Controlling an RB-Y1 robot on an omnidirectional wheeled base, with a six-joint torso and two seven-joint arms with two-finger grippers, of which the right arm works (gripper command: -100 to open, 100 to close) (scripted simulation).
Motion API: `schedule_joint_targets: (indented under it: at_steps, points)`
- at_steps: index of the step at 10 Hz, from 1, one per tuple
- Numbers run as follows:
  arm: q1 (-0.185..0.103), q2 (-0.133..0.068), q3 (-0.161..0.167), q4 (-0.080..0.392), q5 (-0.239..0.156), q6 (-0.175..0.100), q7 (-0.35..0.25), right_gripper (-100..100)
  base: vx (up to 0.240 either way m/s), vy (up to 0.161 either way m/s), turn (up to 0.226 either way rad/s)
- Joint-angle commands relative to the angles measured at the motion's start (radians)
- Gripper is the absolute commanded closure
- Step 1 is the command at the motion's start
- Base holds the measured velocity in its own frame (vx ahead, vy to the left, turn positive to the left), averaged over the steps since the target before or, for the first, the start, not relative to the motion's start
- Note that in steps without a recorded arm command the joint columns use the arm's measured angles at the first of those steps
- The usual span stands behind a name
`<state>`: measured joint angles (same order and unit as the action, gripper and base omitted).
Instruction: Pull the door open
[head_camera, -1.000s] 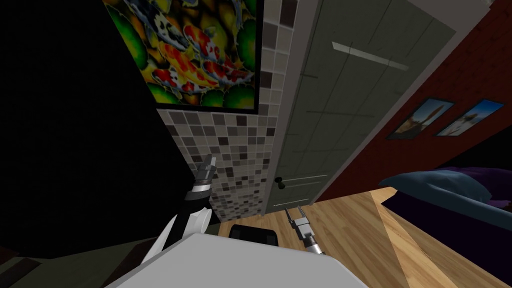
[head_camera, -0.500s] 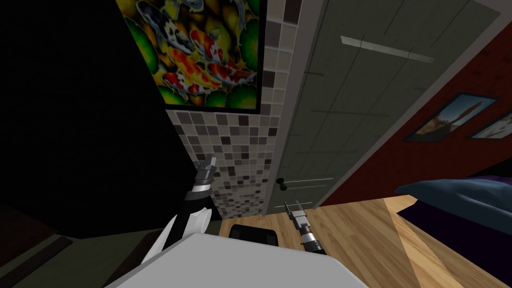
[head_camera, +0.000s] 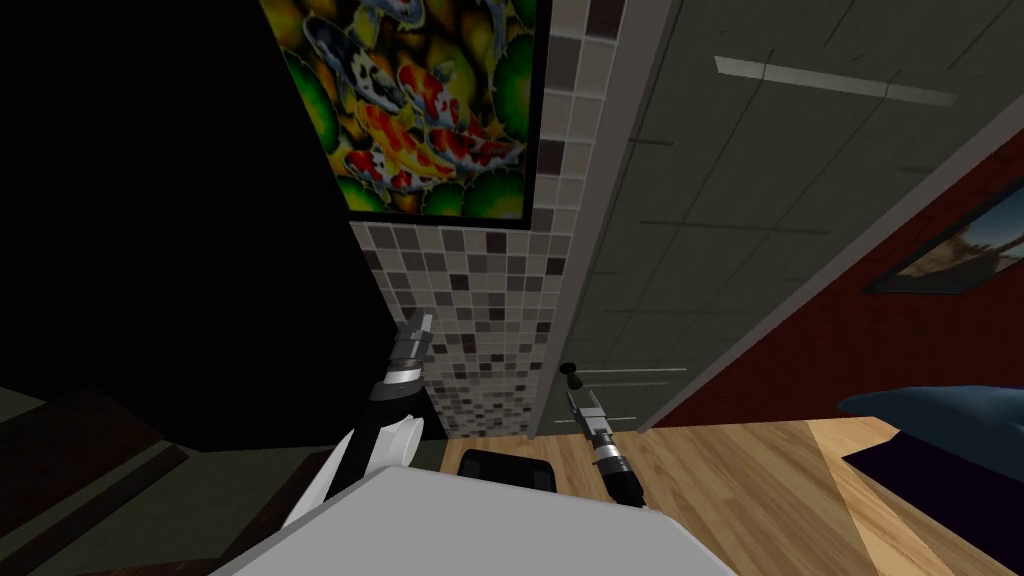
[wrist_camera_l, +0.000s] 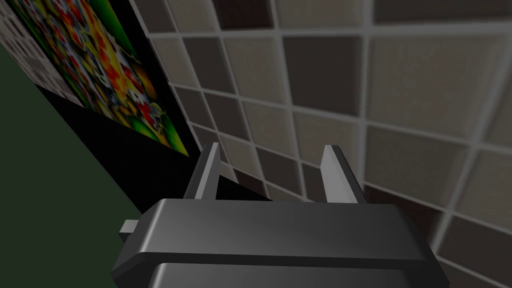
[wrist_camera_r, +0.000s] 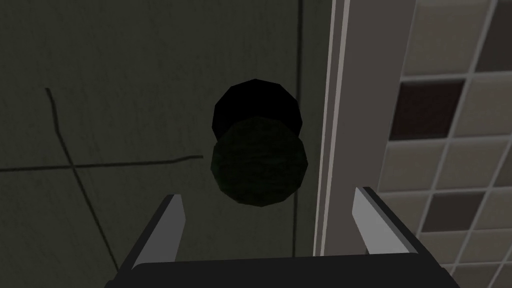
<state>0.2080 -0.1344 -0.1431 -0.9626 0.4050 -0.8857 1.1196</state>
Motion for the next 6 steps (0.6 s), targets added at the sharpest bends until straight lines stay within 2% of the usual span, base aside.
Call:
schedule_joint_targets:
  at_steps: [1,2,3,4,6]
  points:
    - [-0.029,0.008,-0.007,0.017,-0.005,0.019,0.009,-100,0.085,-0.001,0.067]
    - [-0.051,0.013,-0.013,0.03,-0.01,0.033,0.015,-100,0.133,-0.025,0.09]
    - [-0.044,0.01,-0.011,0.037,-0.009,0.016,0.015,-100,0.068,-0.017,0.026]
    - [-0.044,0.01,-0.011,0.037,-0.009,0.016,0.015,100,-0.011,0.003,-0.02]
    - [-0.044,0.01,-0.011,0.037,-0.009,0.016,0.015,100,-0.02,0.004,0.001]
